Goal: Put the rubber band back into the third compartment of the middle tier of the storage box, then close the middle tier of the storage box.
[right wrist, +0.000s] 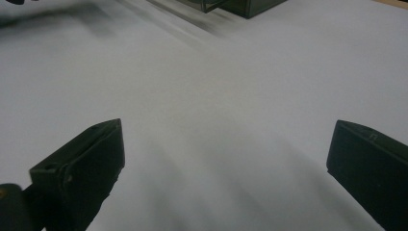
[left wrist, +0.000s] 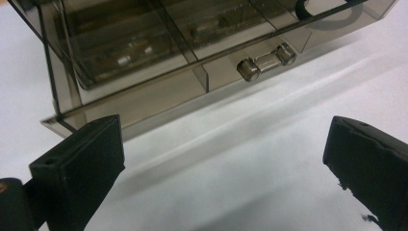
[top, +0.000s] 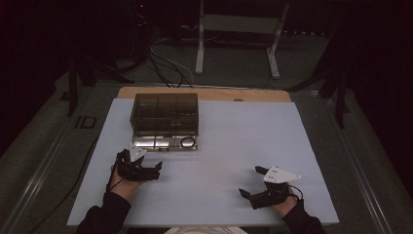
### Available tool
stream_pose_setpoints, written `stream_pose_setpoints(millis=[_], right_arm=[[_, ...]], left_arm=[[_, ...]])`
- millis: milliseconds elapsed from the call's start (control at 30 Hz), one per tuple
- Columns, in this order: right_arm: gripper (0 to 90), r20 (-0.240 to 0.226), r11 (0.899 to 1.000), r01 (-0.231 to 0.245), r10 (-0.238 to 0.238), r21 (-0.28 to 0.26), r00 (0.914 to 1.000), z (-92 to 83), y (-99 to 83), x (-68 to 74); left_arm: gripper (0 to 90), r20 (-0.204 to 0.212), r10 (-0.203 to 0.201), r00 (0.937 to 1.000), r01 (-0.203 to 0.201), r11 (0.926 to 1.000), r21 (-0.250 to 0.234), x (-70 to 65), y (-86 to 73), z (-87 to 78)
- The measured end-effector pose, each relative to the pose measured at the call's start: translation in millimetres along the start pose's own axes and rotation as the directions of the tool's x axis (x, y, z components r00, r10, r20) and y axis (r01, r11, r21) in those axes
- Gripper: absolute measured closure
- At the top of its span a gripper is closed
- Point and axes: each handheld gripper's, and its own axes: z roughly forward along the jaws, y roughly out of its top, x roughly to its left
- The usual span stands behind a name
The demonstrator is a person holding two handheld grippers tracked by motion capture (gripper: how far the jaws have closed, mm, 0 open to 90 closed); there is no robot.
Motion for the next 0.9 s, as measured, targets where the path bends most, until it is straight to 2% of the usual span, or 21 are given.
stream_pose_setpoints(millis=[100,200,300,367,433,833,900], right_arm=[[0.0,-0.001,1.000,0.001,-0.001,0.002,1.0000,-0.2,-0.3,0.0],[0.0,-0.001,1.000,0.003,-0.003,0.000,1.0000,0.0,0.0,-0.1],[0.0,-0.002,1.000,0.003,-0.003,0.004,1.0000,0.8,0.1,0.2],[0.0,-0.004,1.000,0.002,-0.002,0.007,1.0000,0.9,0.3,0.9],[0.0,-0.004,1.000,0.005,-0.005,0.006,1.0000,1.0,0.4,1.0],[0.0,-0.003,1.000,0.004,-0.004,0.005,1.0000,1.8,0.4,1.1],[0.0,-0.004,1.000,0.005,-0.005,0.007,1.0000,1.4,0.2,1.3]], left_arm=[[2.3,-0.006,-0.003,1.0000,0.003,0.9999,0.012,-0.8,0.4,1.5],[2.2,0.006,-0.010,0.9999,0.010,0.9998,0.017,-1.2,1.1,2.4],[2.3,0.002,0.011,0.9999,-0.011,0.9994,0.034,-3.2,0.3,3.6],[2.5,-0.020,0.047,0.9987,-0.046,0.9977,0.049,-5.7,-0.7,4.8],[2.5,-0.009,0.053,0.9986,-0.052,0.9972,0.054,-7.3,-1.1,5.6],[7.6,0.039,0.078,0.9962,-0.079,0.9965,0.027,-12.2,-0.1,5.7],[14.2,0.040,0.085,0.9956,-0.085,0.9963,0.012,-13.3,-0.3,5.3]])
